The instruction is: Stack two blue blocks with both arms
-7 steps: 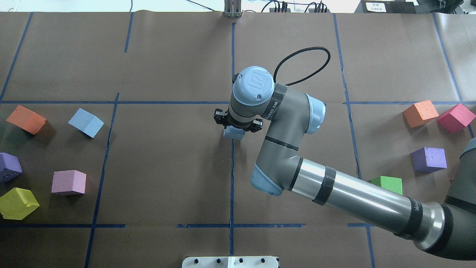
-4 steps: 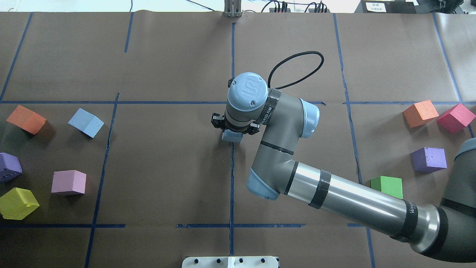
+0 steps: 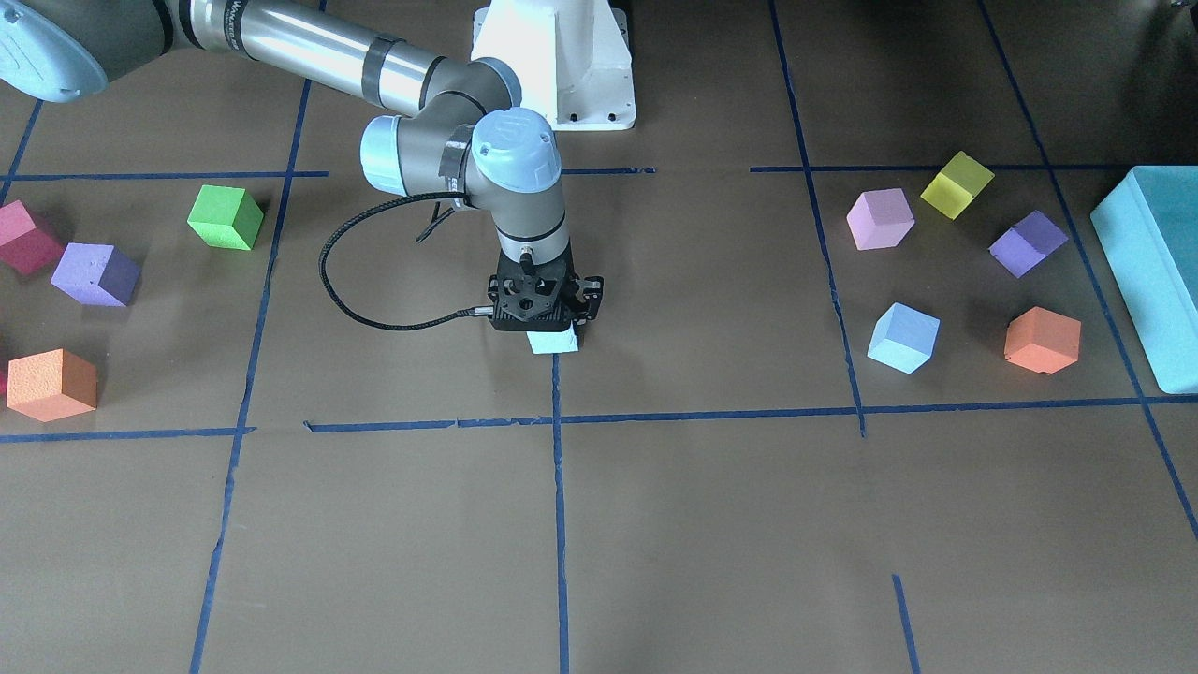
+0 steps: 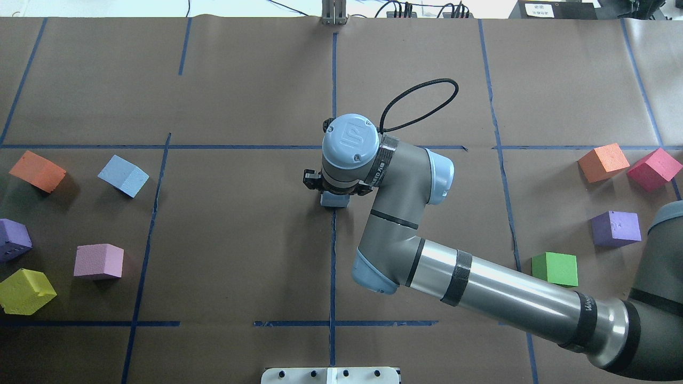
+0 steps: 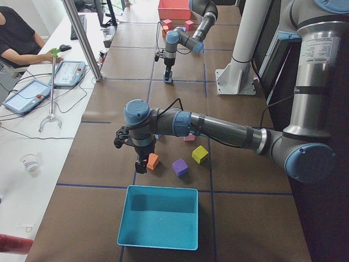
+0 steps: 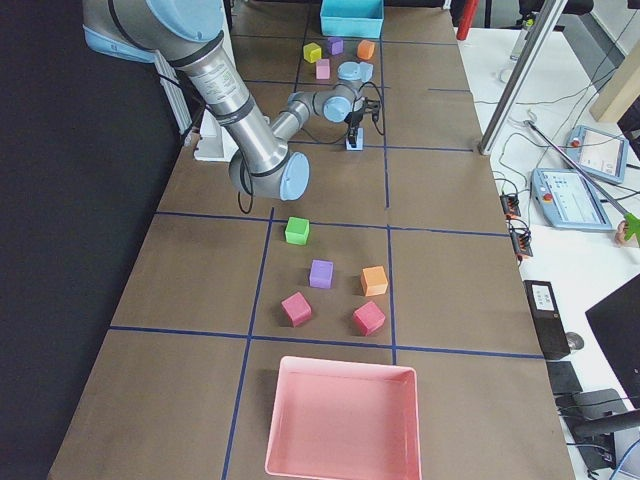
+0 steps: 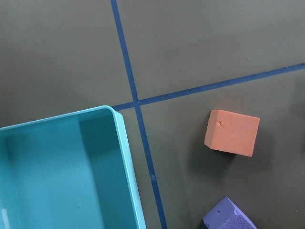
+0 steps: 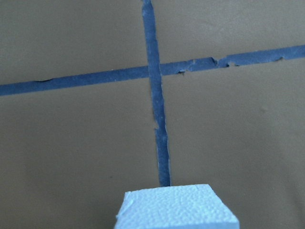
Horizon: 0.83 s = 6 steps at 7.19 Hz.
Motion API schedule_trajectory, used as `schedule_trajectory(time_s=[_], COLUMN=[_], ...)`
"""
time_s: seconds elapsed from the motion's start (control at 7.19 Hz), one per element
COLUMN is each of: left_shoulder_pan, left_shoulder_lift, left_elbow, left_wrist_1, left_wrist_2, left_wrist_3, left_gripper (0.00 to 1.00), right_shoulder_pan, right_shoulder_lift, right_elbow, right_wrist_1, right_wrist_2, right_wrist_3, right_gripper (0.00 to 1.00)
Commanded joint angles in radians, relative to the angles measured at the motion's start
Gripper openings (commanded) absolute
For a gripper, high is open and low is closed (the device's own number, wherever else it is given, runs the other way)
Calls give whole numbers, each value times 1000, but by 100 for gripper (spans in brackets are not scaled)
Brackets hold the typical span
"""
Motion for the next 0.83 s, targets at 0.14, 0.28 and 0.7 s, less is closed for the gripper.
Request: schedule_trajectory(time_s=[0.14, 0.28, 0.7], left_shoulder_pan=[0, 0, 0], left_shoulder_lift=[0, 0, -2], left_elbow=[-1, -1, -1], left_wrist_1=[0, 0, -2], left_wrist_2=[0, 0, 0], left_wrist_3=[0, 0, 0], left_gripper=[100, 100, 100], right_shoulder_pan=[-14, -15, 11], right_shoulder_lift=[1, 1, 3], right_elbow=[-1, 0, 106], right_wrist_1=[-12, -12, -45], right_wrist_2=[-24, -25, -24], right_wrist_3=[-5, -5, -12], right_gripper=[79, 100, 100])
